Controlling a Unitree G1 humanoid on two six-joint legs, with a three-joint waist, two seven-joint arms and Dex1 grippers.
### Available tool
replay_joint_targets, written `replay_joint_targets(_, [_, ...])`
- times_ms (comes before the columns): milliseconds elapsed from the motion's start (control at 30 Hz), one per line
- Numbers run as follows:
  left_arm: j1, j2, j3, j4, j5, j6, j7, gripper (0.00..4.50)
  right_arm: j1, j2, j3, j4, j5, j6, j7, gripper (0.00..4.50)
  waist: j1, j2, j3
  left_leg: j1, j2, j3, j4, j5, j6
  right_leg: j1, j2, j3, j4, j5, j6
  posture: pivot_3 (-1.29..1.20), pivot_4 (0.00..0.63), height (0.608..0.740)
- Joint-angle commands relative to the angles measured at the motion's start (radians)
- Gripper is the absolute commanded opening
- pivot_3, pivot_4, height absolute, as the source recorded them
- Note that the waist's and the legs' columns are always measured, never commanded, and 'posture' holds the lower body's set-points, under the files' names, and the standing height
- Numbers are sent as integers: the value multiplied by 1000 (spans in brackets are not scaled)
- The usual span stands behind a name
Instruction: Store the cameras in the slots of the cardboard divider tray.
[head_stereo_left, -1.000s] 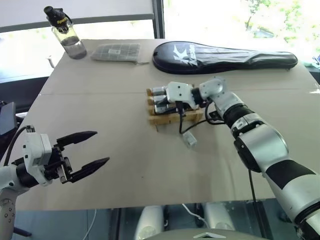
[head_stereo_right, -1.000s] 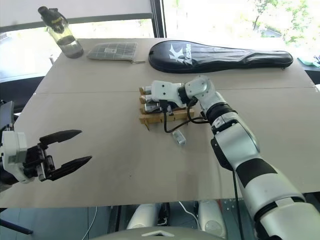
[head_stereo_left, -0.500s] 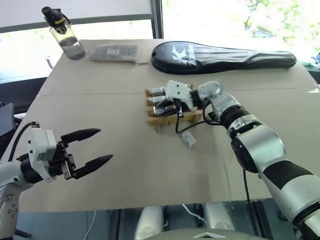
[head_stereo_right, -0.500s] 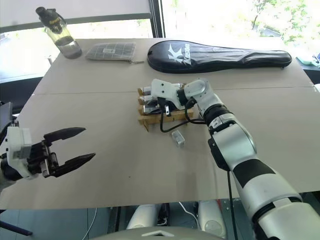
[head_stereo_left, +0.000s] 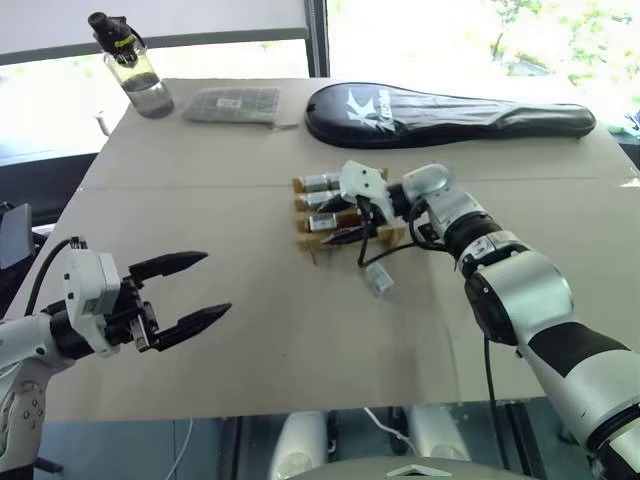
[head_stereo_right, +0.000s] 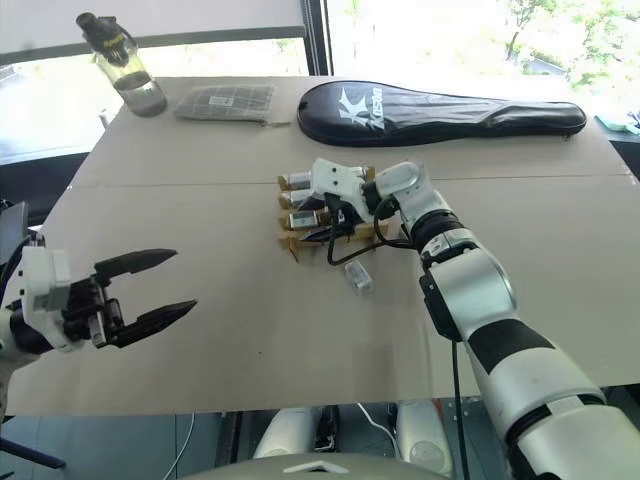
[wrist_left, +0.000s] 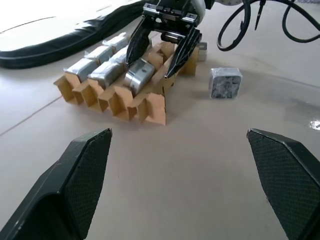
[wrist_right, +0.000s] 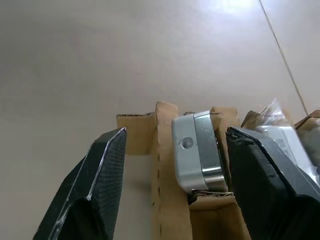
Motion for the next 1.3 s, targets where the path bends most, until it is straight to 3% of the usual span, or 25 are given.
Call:
replay_joint_targets(33, [-31, 16, -14, 17, 2, -6, -10, 4500, -31, -17, -30, -42, 24, -26, -5, 3109, -1, 0, 0, 0, 0, 0, 0, 0, 0, 0, 0, 0, 0, 0, 0, 0, 150, 740])
replay_joint_targets(300, [-92, 30, -45, 50, 10, -5, -29, 4500, -19, -26, -20, -38, 1, -78, -93, 3109, -2, 0, 0, 0, 0, 1, 0, 0, 0, 0, 1, 0, 0, 0, 0, 0, 150, 740])
replay_joint_targets(733, [-52, 28, -14, 6, -3, 12, -14, 4500, 11, -26, 76, -31, -107, -168, -136, 3109, -1, 0, 0, 0, 0, 1, 0, 0, 0, 0, 1, 0, 0, 0, 0, 0, 150, 740])
replay_joint_targets(767, [-51, 27, -14, 3, -3, 13, -11, 4500, 11, -26, 74, -30, -108, -167, -140, 2721, -1, 0, 0, 0, 0, 1, 0, 0, 0, 0, 1, 0, 0, 0, 0, 0, 150, 740])
replay_joint_targets(800, [-49, 27, -14, 0, -4, 14, -9, 4500, 8, -20, 63, -29, -97, -157, -141, 2721, -1, 0, 0, 0, 0, 1, 0, 0, 0, 0, 1, 0, 0, 0, 0, 0, 150, 740])
replay_joint_targets(967, [-44, 21, -19, -10, -6, 18, -2, 4500, -6, -9, 33, -25, -74, -122, -148, 640, -1, 0, 0, 0, 0, 1, 0, 0, 0, 0, 1, 0, 0, 0, 0, 0, 150, 740])
replay_joint_targets(1300, [-46, 11, -39, -13, -3, 15, 6, 4500, -23, 0, 15, 10, -74, 71, -149, 612, -1, 0, 0, 0, 0, 1, 0, 0, 0, 0, 1, 0, 0, 0, 0, 0, 150, 740])
